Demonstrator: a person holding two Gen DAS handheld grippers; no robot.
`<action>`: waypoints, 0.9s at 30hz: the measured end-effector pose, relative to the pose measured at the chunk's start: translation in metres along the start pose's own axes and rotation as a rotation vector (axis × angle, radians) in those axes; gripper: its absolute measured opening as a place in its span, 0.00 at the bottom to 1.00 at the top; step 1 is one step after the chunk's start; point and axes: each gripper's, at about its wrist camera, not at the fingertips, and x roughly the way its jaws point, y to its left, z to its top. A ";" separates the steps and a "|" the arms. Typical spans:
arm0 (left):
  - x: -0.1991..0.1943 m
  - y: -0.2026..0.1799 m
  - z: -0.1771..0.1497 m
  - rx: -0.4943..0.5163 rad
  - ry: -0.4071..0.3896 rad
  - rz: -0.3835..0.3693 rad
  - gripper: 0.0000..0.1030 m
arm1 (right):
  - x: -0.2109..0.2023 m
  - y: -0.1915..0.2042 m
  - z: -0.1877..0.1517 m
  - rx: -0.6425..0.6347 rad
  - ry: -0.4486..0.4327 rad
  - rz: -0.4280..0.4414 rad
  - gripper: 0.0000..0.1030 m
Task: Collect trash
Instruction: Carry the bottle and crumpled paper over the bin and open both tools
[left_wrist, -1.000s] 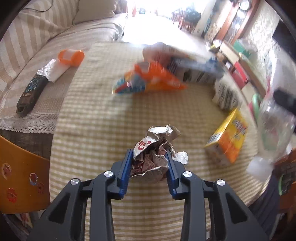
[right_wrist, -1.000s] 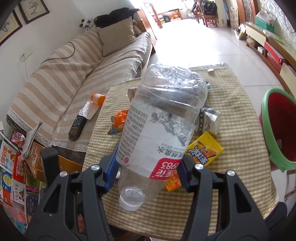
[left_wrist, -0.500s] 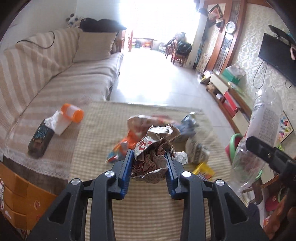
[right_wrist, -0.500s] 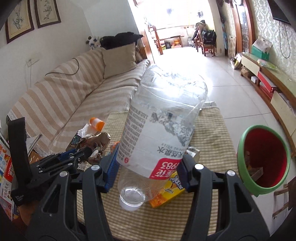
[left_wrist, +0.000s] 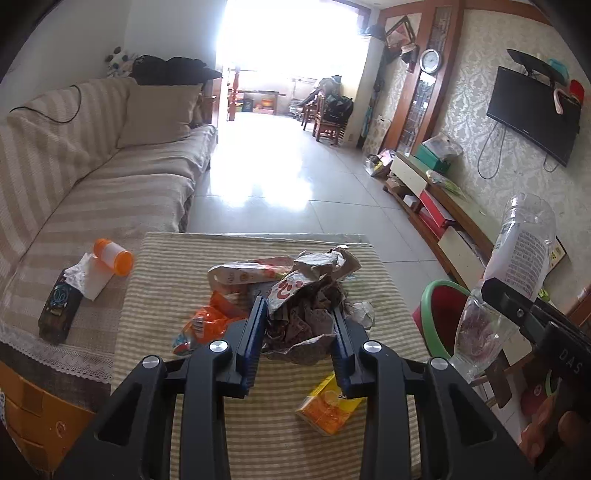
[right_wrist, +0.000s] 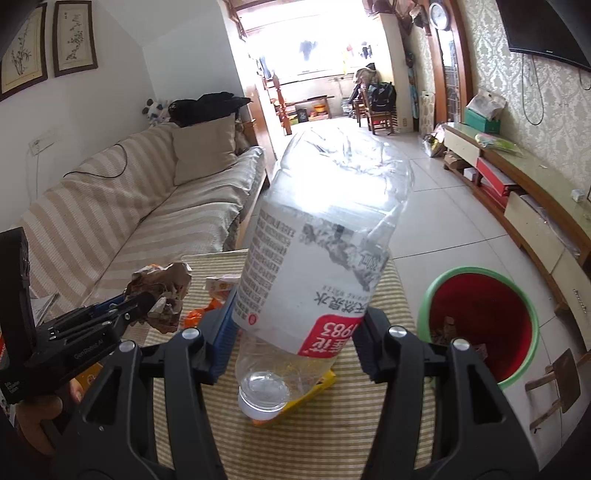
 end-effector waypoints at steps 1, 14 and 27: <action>0.001 -0.004 0.001 0.007 -0.001 -0.004 0.29 | -0.001 -0.004 0.001 0.000 -0.002 -0.010 0.52; 0.020 -0.061 0.011 0.062 0.012 -0.088 0.29 | -0.012 -0.052 -0.002 0.059 -0.024 -0.088 0.51; 0.052 -0.147 0.019 0.144 0.022 -0.229 0.29 | -0.026 -0.121 -0.010 0.151 -0.034 -0.214 0.52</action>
